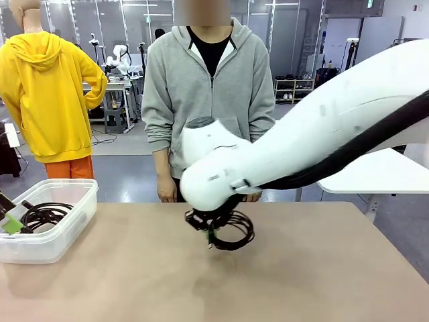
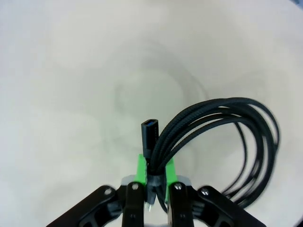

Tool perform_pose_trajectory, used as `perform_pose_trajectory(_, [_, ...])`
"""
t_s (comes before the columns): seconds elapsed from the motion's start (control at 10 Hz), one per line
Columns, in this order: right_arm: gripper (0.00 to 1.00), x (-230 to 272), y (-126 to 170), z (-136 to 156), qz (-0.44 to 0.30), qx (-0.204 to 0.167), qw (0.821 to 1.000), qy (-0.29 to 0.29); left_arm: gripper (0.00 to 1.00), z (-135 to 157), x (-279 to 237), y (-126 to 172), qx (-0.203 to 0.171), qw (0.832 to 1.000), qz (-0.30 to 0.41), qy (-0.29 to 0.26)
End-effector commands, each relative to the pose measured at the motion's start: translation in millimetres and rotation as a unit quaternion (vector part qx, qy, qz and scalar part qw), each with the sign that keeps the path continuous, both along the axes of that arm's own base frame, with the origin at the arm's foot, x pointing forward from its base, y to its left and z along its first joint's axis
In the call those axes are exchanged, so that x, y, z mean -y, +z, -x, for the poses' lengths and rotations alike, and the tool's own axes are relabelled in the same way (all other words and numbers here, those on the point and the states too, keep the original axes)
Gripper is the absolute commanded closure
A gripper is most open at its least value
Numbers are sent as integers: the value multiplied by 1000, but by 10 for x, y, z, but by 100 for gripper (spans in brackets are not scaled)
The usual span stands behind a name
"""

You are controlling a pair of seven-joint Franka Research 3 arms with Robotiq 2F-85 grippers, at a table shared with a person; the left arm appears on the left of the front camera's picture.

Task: Organize and store the cables.
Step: Place the USB Extension Cable into the Organizing box.

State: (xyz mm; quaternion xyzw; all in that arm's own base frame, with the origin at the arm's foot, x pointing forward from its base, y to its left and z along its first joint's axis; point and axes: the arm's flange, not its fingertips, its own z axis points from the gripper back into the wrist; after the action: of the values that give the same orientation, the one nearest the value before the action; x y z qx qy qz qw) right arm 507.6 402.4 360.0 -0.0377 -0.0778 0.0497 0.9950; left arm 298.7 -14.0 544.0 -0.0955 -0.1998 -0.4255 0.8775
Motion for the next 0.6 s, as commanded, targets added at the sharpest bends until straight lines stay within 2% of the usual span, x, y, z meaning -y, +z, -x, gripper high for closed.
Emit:
perform_pose_trajectory(0.0, [82,-295,-37,-129,6,-9,1000,-23,0,-32,11,16,3,1000,-5,8])
perform_pose_trajectory(0.3, [82,-410,-201,-81,-12,-40,999,-23,0,-32,11,16,3,1000,-5,8])
perform_pose_trajectory(0.5, [82,-403,-236,-71,-29,-39,999,-17,0,-32,11,16,3,1000,-5,8])
